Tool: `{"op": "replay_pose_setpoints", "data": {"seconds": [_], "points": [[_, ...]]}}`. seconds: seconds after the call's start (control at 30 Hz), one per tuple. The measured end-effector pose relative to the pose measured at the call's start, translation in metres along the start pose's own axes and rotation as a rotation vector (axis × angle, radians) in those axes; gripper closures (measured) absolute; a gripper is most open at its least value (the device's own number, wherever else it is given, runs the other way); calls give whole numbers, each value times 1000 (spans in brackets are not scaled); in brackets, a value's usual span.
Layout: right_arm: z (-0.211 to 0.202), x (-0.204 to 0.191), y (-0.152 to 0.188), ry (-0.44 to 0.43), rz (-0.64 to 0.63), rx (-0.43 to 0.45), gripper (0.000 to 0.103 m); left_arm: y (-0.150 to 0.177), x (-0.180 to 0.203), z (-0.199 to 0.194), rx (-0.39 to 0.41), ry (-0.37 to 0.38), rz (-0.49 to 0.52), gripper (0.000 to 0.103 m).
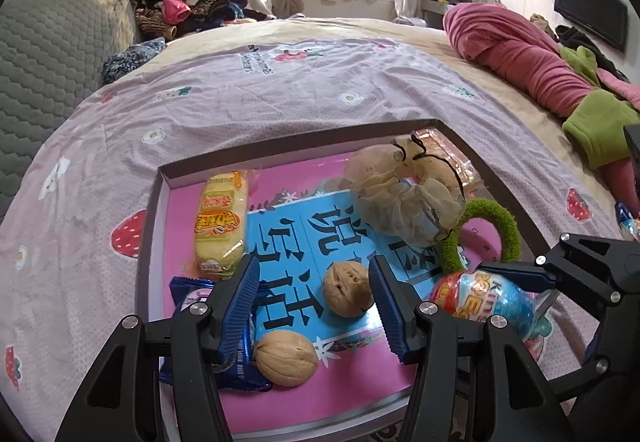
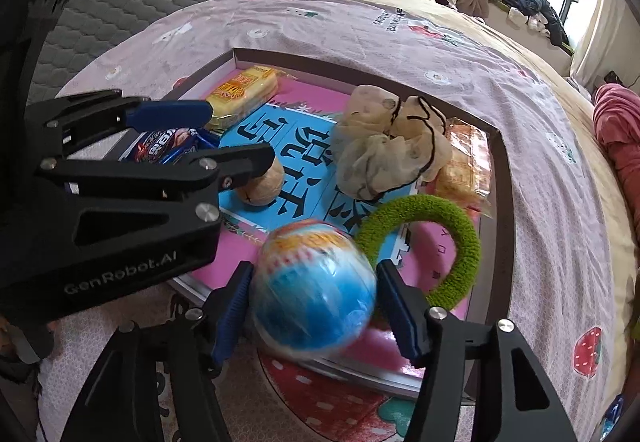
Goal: Organize objects
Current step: 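Lower the walnut and egg toy into the tray and open both tools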
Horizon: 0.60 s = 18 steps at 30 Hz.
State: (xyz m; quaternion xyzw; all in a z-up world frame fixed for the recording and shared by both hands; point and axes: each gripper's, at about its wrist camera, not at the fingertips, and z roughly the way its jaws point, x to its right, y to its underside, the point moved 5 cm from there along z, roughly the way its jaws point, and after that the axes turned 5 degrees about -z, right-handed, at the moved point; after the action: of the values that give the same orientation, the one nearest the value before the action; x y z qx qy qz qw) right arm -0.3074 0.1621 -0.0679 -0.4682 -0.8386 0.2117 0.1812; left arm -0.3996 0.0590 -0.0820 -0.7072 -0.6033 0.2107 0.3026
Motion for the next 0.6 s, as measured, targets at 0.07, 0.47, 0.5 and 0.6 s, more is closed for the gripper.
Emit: {"op": "replay_pose_setpoints", "data": {"seconds": [0.07,0.47,0.5,0.6], "points": [[0,0,0,-1,1,-1,40,-1,-2,-2,3,1,-4,44],[-13,0,-4,-11,3,29,37,-9,-10,-19,38,-2,-28,31],[-15,0,-5,-8,2,34,37,-10,-10,-21,43,-6,-27,30],[-20,3,-7,3,8,50,32,-11,-11,-26,47,-12,-30,28]]}}
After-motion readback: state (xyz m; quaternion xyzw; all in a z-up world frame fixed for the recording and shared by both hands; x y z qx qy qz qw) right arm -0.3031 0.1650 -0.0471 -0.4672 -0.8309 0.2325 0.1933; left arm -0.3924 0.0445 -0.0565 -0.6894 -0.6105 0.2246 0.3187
